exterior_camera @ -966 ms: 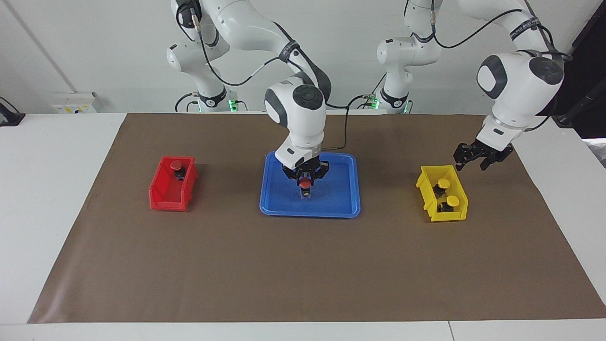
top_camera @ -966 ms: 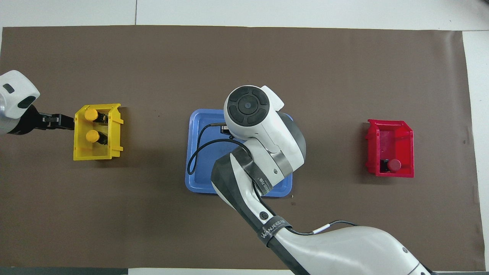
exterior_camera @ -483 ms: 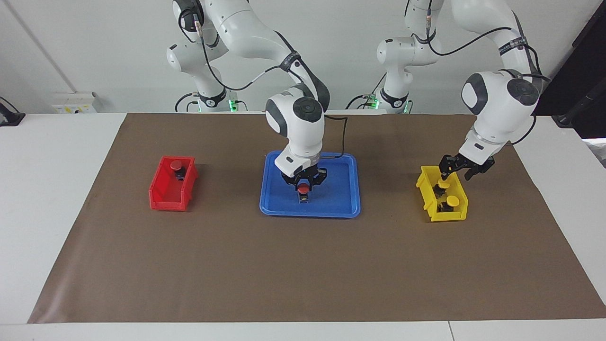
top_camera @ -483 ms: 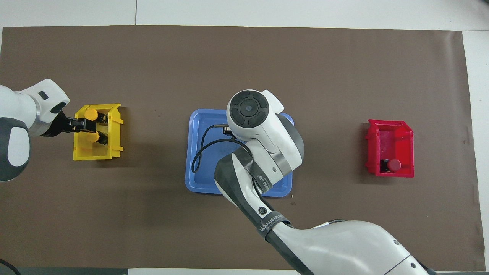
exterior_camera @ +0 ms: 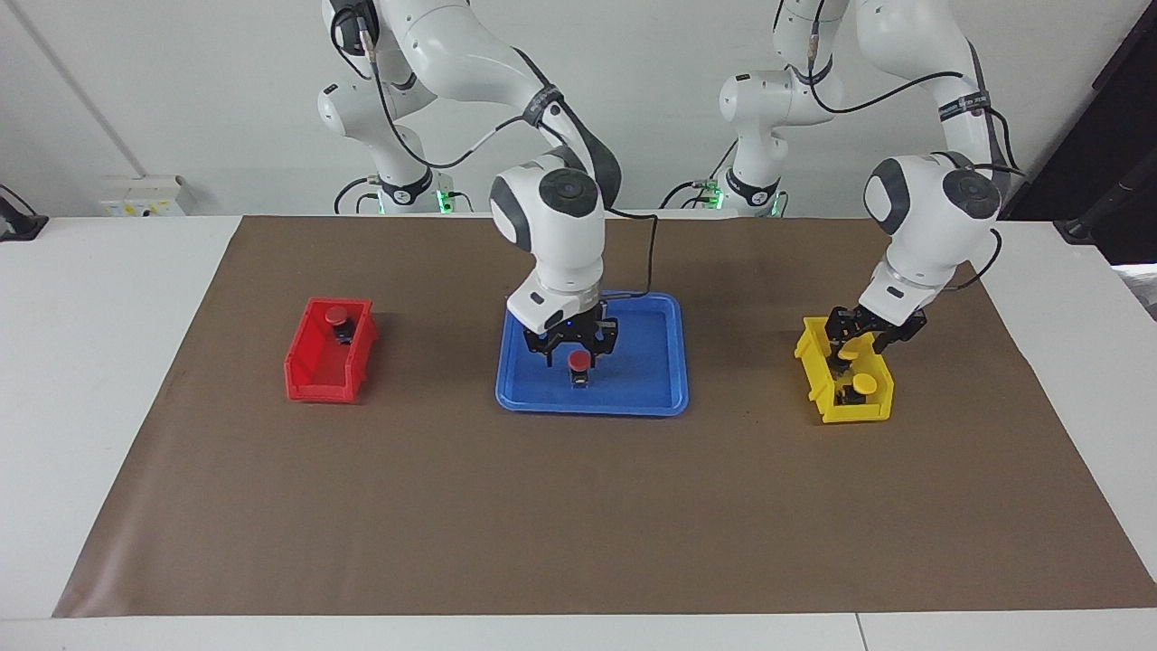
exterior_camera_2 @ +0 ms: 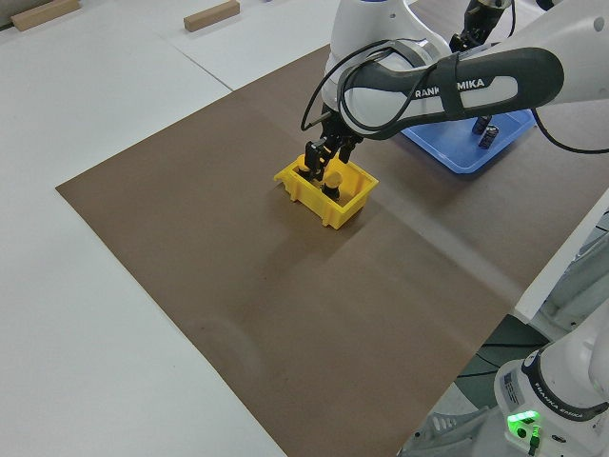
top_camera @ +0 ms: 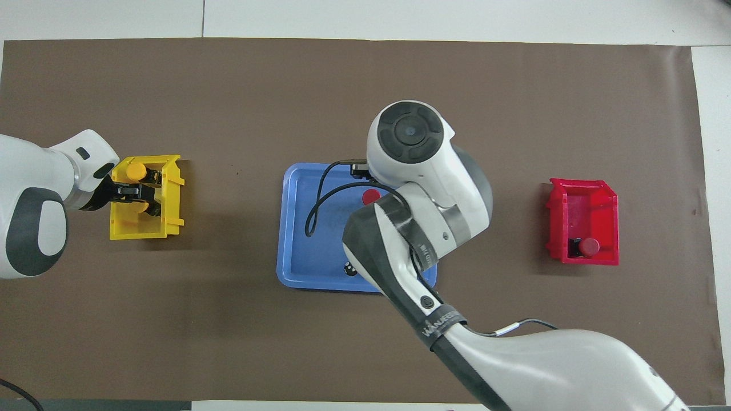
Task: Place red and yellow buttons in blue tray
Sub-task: 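Lower the yellow button into the tray while the right gripper grasps another red button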
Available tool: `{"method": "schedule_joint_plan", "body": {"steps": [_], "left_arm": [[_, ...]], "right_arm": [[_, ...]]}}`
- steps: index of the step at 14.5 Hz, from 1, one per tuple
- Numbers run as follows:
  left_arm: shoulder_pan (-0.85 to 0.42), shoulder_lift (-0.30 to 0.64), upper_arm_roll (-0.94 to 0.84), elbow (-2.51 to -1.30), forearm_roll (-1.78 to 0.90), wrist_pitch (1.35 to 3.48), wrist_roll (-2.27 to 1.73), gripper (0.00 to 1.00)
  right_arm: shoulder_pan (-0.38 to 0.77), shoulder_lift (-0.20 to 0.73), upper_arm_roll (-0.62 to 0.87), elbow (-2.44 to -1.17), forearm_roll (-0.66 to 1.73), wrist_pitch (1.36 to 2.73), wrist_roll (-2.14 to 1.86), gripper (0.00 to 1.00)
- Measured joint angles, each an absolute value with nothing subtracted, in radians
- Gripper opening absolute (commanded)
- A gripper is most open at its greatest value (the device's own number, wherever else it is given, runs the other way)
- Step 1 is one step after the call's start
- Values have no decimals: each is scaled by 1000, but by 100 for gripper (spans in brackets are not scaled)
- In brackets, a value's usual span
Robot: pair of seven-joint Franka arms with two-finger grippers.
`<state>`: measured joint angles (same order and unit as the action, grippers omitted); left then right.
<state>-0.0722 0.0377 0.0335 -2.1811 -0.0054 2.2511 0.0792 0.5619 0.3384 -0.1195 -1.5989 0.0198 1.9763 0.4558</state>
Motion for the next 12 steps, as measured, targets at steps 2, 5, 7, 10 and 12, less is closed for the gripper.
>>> {"method": "schedule_joint_plan", "body": {"steps": [2,5,7,10,12], "left_arm": [[-75,45,33,-2194,-6,2271,79,68],[-77,55,32,-2209,-7,2296,73,1],[-78,56,32,-2206,-8,2296,68,1],[-83,50,31,-2085,-9,2111,68,1],[-120,35,28,-1925,-13,1913,23,1]], "right_arm": [[426,213,-122,-1657,20,1875,275,71],[236,-9,-125,-1899,21,1858,20,71],[115,-112,-126,-2071,20,1928,-150,69],[27,-158,-127,-2242,21,2061,-245,68],[26,-154,-121,-2295,21,2124,-245,67]]}}
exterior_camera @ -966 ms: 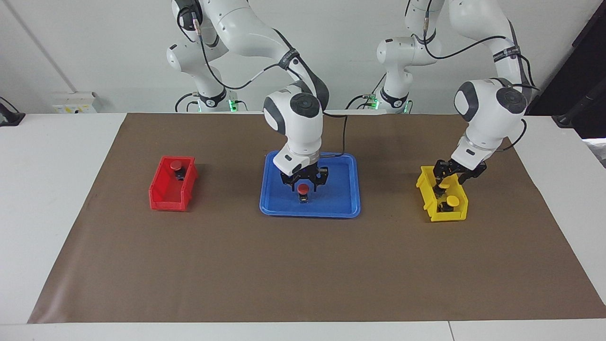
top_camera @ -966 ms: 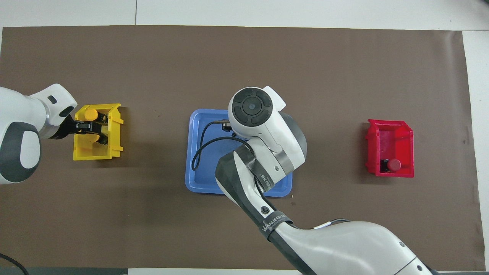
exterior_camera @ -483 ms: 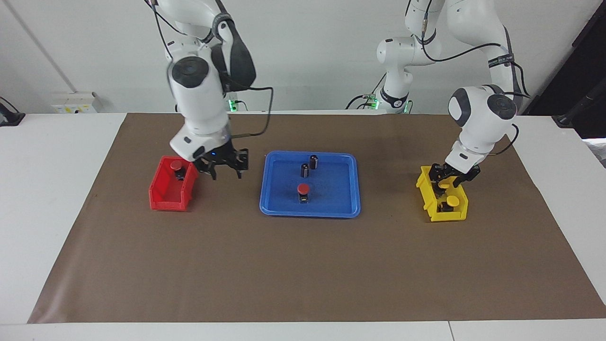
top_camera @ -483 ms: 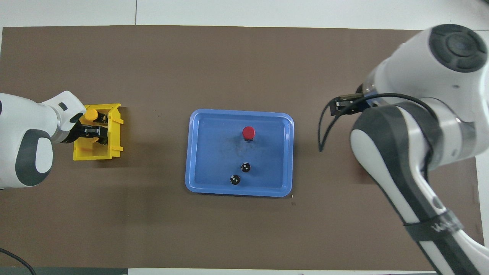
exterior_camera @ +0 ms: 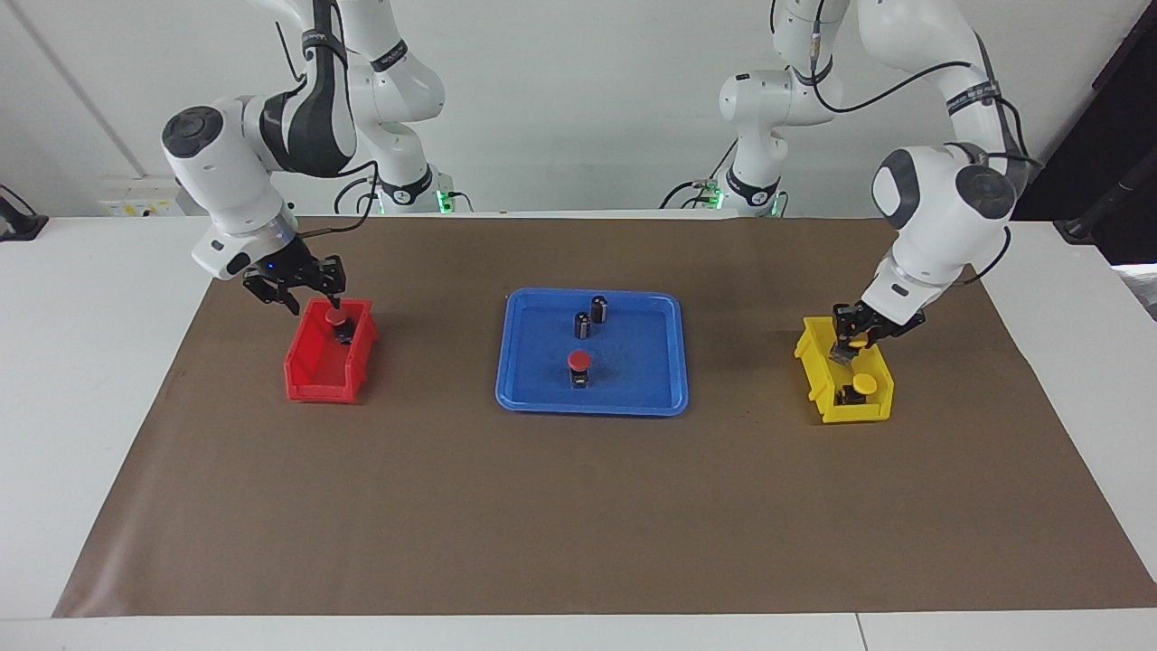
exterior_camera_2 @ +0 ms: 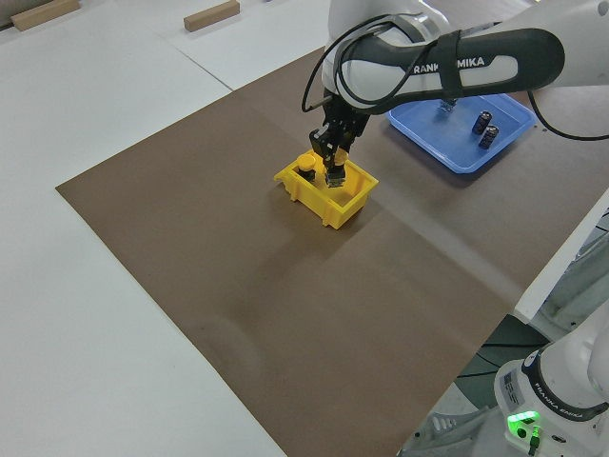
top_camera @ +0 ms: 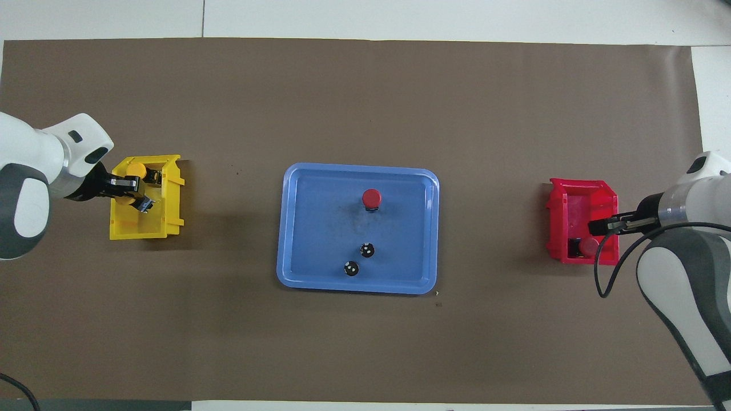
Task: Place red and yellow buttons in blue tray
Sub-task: 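Lower the yellow button into the tray while the right gripper grasps another red button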
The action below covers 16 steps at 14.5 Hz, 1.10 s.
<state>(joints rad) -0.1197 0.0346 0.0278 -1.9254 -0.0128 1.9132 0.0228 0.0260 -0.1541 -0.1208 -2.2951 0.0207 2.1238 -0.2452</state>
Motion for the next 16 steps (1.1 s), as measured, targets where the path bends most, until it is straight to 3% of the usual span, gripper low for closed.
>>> {"method": "schedule_joint_plan", "body": {"steps": [2,9,16], "left_arm": [[-210,23,22,-1841,-15,1859,-117,1],[-547,117,7,-1870,-97,2065,-381,1],[-665,276,9,-1873,-98,2247,-529,2]], "right_arm": [[24,-145,-117,-2324,21,2153,-245,67],[14,-117,-118,-2403,21,2272,-245,65],[3,-115,-118,-2441,21,2295,-245,60]]}}
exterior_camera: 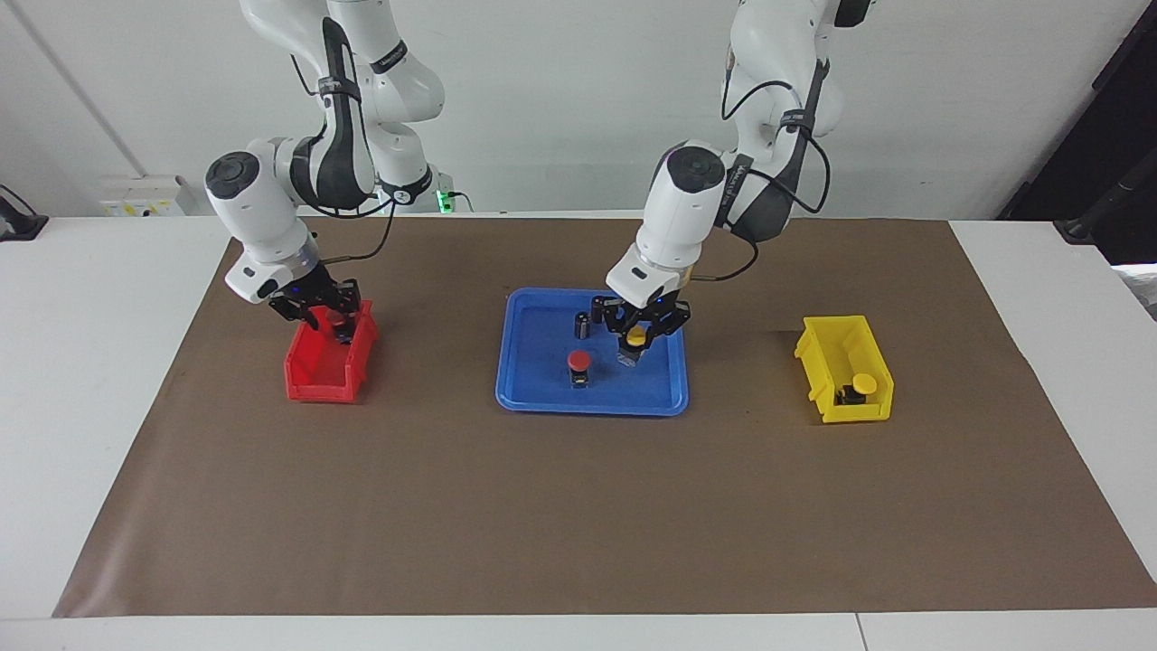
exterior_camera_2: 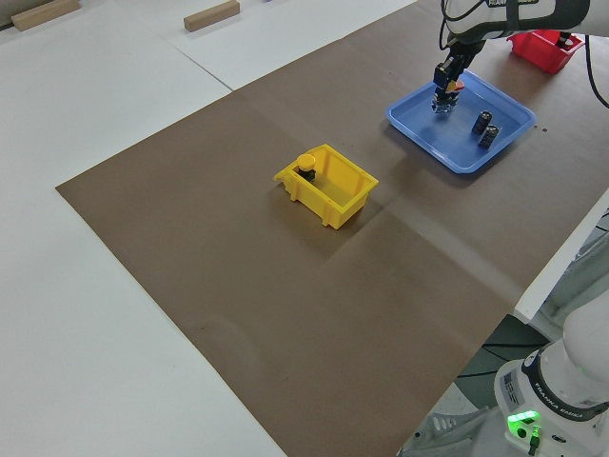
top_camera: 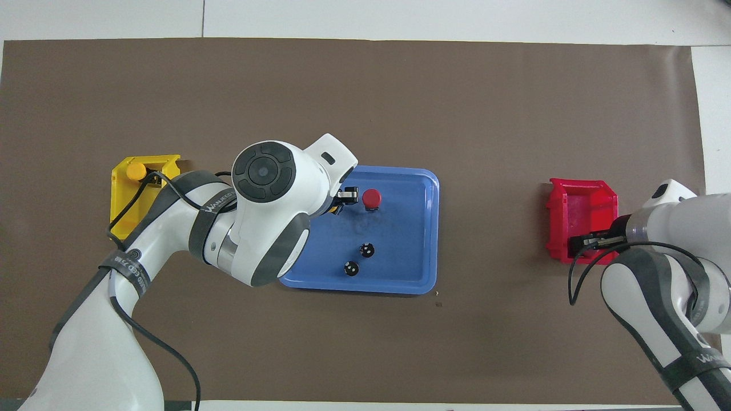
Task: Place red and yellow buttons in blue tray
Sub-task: 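Lower the yellow button into the tray while the right gripper grasps another red button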
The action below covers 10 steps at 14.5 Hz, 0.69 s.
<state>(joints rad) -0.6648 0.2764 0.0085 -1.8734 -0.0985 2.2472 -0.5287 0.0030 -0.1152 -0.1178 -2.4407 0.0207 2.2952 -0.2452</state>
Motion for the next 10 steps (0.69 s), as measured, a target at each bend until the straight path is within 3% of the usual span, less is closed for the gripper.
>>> {"method": "schedule_joint_plan", "body": {"steps": [1,2,3,5,8,10], "left_arm": [[-666,291,9,-1873,-98,2254,-536,9],[-668,304,9,-1873,-98,2258,-540,56],[-670,311,10,-1873,-98,2259,-542,95],[-673,313,14,-1866,-96,2255,-543,99],[-674,289,15,-1831,-94,2177,-543,100],[-673,231,24,-1789,-93,2044,-543,100]], "right_arm": [[3,-115,-118,-2444,21,2295,-245,60],[3,-115,-118,-2449,21,2295,-245,60],[3,-115,-118,-2453,21,2295,-245,60],[3,-115,-118,-2460,21,2296,-245,55],[3,-115,-118,-2463,21,2296,-245,34],[3,-115,-117,-2463,21,2296,-245,25]]}}
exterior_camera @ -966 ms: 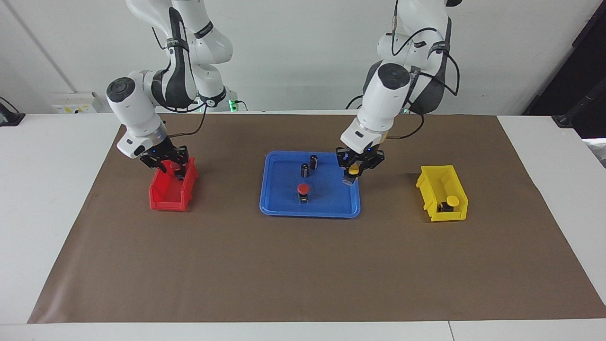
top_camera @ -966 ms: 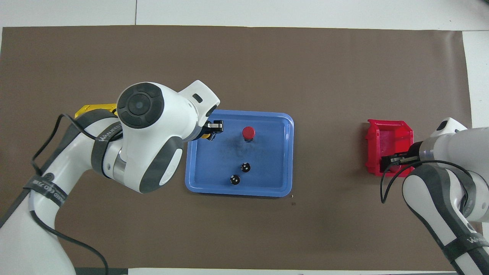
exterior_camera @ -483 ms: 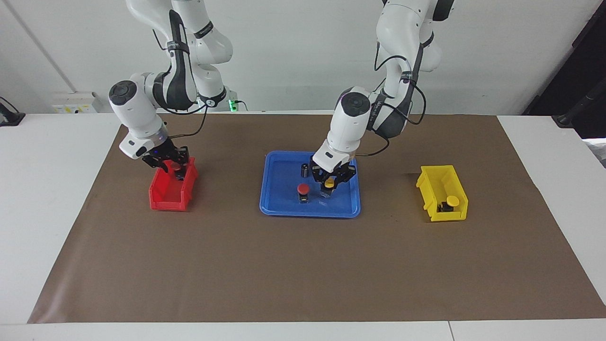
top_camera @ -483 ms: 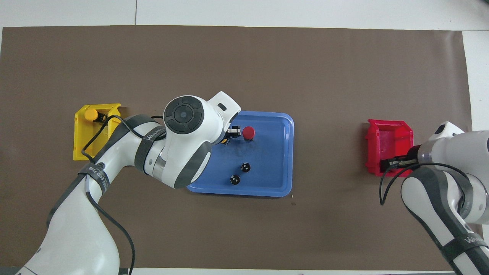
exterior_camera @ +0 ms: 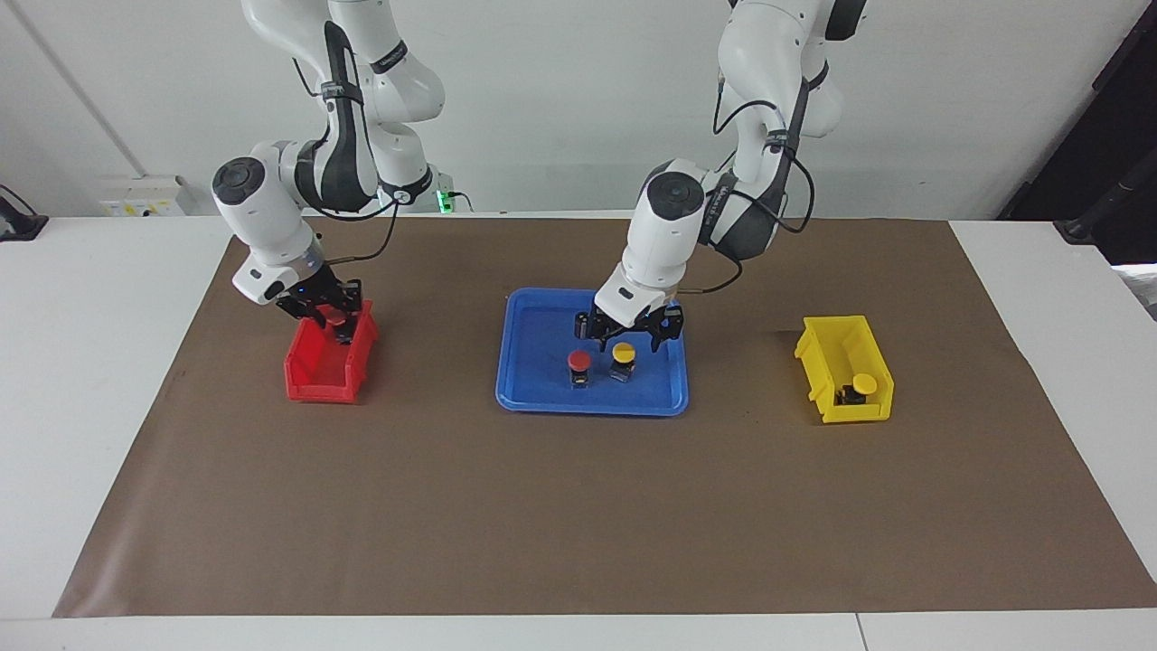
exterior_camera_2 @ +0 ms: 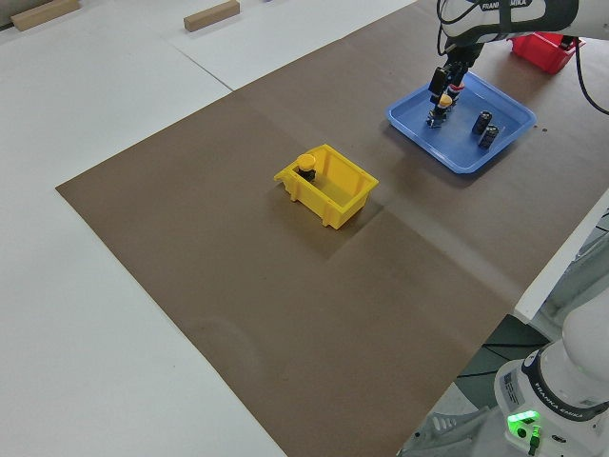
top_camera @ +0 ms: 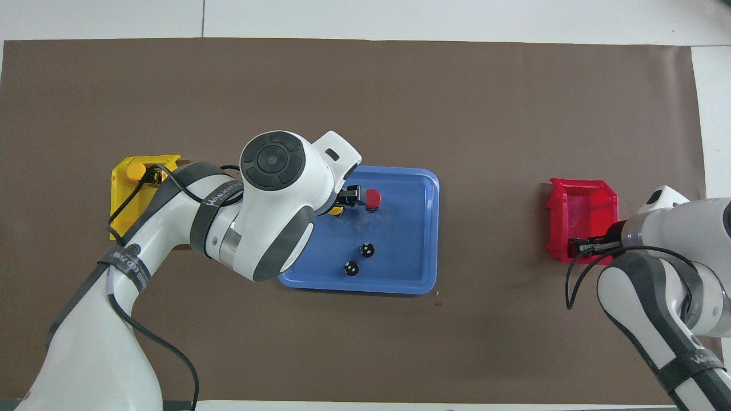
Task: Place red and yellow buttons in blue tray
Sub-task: 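Lower the yellow button into the tray while the right gripper grasps another red button, then place the second red button in the tray while the left gripper withdraws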
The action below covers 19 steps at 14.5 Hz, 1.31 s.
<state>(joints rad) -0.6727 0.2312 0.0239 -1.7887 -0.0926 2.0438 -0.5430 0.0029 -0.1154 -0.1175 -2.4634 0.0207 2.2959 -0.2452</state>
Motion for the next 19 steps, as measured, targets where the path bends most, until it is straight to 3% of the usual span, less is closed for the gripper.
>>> {"method": "schedule_joint_plan", "body": {"steps": [2,5,8,11,15,19], "left_arm": [[-644,155,46,-1757,-88,1918,-545,100],[-497,32,61,-1738,-81,1779,-455,100],[-303,-65,70,-1731,-81,1659,-183,100],[-172,-83,72,-1730,-81,1630,29,100],[-140,-73,68,-1730,-73,1630,75,100],[-137,-68,65,-1735,-57,1654,75,100]], "right_arm": [[3,-115,-116,-2462,21,2296,-245,25],[4,-113,-114,-2414,20,2246,-245,25],[6,-91,-112,-2238,17,2041,-245,25],[26,-45,-96,-2014,10,1838,-236,26],[212,66,-84,-1754,11,1732,9,26],[448,173,-72,-1711,15,1860,360,26]]}}
